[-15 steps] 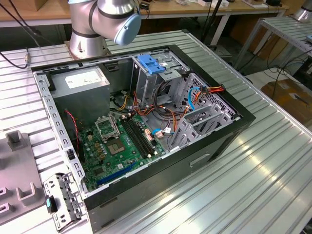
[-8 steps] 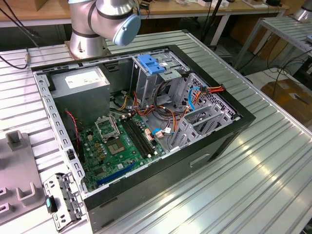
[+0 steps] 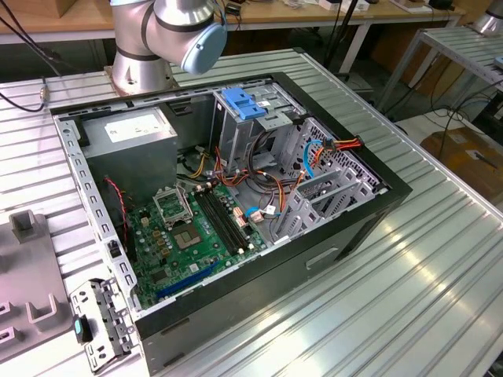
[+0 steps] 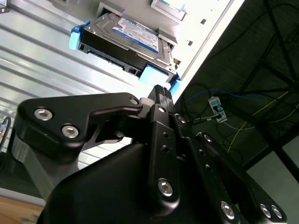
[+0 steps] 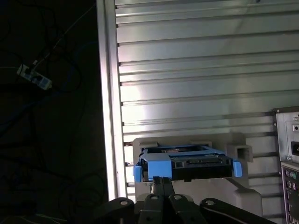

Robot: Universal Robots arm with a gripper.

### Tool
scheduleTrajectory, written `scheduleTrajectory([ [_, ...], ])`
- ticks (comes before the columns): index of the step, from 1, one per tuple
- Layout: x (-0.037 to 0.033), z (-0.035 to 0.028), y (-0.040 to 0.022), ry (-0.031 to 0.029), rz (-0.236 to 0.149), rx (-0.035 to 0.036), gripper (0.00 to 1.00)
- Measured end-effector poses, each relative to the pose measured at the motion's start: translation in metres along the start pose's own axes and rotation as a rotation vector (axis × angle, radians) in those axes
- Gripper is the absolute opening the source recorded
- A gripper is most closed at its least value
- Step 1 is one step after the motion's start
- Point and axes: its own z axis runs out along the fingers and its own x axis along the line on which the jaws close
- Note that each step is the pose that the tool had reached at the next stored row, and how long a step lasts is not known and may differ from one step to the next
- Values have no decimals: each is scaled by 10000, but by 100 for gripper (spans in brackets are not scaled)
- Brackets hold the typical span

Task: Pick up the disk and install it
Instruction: 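Pick up the disk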

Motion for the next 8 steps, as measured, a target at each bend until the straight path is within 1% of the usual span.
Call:
scheduleTrajectory([
  [8, 2, 0, 0, 0, -2, 0, 11],
])
